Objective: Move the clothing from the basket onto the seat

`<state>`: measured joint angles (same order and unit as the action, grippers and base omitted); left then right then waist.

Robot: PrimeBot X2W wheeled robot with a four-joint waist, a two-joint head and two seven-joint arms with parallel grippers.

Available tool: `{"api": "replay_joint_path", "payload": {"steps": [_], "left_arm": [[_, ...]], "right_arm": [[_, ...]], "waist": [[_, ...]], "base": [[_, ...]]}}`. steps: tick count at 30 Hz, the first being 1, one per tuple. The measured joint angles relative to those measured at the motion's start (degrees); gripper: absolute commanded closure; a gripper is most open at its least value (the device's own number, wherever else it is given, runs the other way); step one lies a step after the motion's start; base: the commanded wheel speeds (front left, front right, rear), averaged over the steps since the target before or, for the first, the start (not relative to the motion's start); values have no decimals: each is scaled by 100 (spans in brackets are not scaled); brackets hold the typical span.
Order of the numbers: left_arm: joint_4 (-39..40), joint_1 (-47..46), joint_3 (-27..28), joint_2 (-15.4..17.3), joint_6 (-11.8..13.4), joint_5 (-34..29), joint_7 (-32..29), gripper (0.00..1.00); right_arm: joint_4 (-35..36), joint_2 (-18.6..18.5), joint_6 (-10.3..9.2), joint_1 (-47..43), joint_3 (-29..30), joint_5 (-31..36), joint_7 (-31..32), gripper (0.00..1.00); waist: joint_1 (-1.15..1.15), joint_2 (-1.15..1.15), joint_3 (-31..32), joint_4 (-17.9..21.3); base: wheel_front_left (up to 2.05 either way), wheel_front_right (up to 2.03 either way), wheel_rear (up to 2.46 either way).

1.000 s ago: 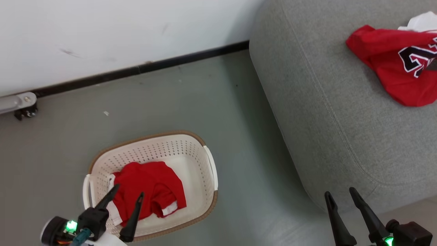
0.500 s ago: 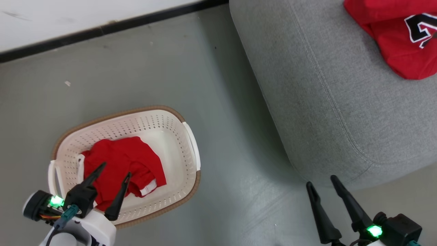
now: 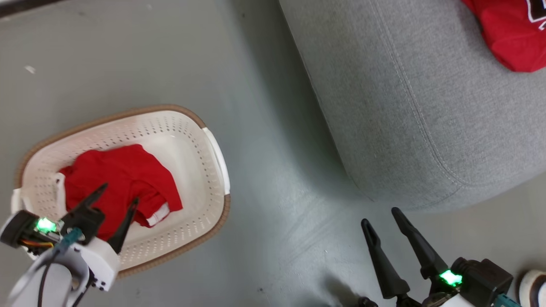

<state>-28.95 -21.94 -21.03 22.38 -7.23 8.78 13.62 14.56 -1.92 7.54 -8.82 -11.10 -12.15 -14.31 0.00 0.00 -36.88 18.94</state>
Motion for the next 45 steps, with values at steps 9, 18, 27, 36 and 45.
{"api": "replay_joint_path", "payload": {"steps": [9,18,27,36,45], "left_arm": [[-466,-562,-167,205,-4,276,-428,0],[-751,-944,-660,512,-4,276,-899,0],[-979,-1445,-1290,809,-4,288,-1421,0],[-1133,-1682,-1562,932,-4,403,-1555,0],[-1238,-1699,-2084,998,-4,536,-1592,0]], "right_arm": [[141,1,0,232,-153,-83,-1,0],[208,2,0,378,-271,-148,-2,0],[343,4,0,466,-434,-311,-5,0],[423,7,0,469,-439,-345,-5,0],[572,16,0,469,-281,-556,-7,0]], "waist": [[0,0,-456,235],[0,0,-844,480],[0,0,-1176,701],[0,0,-1359,826],[0,0,-1485,901]], "base": [[0,0,0],[0,0,0],[0,0,0],[0,0,0],[0,0,0]]}}
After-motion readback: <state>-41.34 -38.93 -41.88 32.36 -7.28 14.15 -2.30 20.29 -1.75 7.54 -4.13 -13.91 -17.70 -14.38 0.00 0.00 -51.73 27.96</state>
